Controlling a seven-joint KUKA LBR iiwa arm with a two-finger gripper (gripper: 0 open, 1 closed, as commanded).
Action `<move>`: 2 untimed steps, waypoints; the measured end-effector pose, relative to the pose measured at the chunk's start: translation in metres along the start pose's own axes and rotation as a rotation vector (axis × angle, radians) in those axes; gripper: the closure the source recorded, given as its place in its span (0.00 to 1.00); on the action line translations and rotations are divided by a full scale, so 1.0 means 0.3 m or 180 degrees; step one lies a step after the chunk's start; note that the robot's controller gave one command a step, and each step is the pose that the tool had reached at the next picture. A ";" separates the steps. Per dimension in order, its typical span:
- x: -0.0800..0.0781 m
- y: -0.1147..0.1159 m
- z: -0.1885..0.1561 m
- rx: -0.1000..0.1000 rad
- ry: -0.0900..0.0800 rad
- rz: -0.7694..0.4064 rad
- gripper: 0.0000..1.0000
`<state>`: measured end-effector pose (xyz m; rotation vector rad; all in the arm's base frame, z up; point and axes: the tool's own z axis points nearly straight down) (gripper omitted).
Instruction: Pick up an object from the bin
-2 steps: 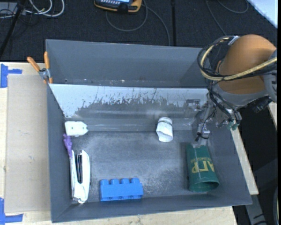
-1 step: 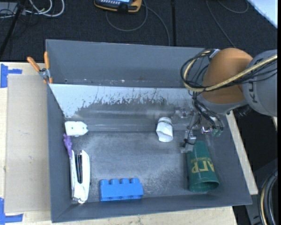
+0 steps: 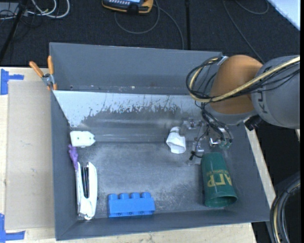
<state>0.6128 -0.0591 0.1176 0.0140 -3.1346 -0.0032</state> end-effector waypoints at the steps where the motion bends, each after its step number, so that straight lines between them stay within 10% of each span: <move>1: -0.035 -0.004 -0.092 0.0008 -0.0034 -0.0162 0.00; 2: -0.034 -0.001 0.076 0.0000 -0.0031 0.0269 0.00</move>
Offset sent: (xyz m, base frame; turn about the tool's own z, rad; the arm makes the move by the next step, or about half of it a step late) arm 0.0066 0.0010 -0.0476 0.1366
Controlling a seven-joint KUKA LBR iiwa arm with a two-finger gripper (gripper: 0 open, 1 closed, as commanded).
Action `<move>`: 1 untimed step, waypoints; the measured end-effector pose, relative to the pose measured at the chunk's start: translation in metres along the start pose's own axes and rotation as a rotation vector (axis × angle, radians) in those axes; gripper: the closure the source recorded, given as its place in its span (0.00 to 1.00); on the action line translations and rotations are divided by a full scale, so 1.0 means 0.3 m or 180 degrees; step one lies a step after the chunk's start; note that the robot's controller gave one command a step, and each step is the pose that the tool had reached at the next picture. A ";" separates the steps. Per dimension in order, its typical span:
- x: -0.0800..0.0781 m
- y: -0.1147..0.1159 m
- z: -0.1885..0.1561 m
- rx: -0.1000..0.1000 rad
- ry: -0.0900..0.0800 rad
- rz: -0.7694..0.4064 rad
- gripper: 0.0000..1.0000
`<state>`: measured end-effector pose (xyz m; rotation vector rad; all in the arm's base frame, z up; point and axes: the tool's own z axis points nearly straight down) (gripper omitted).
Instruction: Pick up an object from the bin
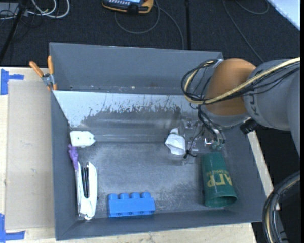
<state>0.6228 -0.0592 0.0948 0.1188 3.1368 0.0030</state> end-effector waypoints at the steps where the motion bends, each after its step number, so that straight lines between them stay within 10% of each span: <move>1: -0.004 -0.005 0.060 0.0001 -0.0060 0.0399 1.00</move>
Offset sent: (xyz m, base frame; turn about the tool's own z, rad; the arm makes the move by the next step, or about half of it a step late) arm 0.0000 0.0000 0.0000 0.0000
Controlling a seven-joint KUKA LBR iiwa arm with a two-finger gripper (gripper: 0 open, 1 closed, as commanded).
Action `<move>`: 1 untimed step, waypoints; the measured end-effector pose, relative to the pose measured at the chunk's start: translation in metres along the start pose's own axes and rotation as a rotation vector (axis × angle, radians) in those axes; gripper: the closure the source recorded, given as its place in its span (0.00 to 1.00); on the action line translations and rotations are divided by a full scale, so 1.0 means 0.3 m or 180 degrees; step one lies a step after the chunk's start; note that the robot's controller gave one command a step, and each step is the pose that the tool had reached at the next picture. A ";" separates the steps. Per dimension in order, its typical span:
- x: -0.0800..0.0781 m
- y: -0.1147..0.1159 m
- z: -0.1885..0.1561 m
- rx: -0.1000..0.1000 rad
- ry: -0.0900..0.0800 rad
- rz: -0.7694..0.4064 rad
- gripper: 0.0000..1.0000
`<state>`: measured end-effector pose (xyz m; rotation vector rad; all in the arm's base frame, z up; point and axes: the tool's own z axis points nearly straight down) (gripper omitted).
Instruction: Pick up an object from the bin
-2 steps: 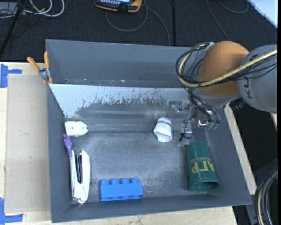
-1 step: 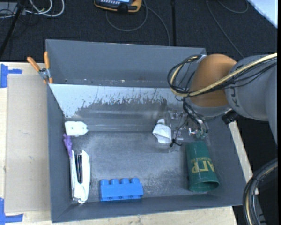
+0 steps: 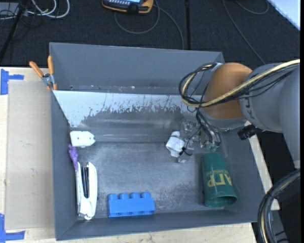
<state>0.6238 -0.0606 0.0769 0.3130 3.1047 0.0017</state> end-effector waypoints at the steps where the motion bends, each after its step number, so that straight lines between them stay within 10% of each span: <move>1: 0.000 0.001 0.000 0.0001 0.0000 -0.0005 1.00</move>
Offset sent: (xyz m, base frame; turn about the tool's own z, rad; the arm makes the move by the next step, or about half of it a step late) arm -0.0002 0.0001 0.0693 0.0000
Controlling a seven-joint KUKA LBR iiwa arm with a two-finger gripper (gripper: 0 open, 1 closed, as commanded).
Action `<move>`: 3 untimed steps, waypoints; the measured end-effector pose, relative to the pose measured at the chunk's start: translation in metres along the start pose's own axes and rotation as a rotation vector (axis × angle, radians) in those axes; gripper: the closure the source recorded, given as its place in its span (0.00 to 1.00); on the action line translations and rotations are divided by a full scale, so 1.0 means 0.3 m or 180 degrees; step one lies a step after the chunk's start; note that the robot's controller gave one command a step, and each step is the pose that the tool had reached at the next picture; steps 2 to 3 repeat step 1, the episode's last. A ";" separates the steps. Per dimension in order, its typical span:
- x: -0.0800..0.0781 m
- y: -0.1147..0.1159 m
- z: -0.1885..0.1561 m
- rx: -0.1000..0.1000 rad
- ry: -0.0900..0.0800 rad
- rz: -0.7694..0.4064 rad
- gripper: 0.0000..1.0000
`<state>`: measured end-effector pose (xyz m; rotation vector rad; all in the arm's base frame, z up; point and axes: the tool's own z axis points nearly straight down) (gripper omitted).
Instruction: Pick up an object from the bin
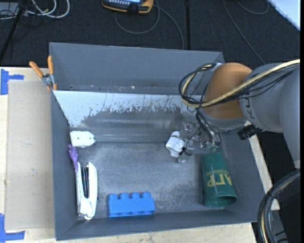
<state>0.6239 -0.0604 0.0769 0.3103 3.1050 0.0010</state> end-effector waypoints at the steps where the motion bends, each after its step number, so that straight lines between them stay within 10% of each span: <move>1: -0.013 0.001 -0.244 -0.0005 -0.0030 -0.0006 1.00; 3: -0.013 0.001 -0.244 -0.0005 -0.0030 -0.0006 1.00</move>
Offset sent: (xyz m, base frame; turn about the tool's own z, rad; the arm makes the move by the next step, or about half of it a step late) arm 0.0001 0.0001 0.0401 0.0000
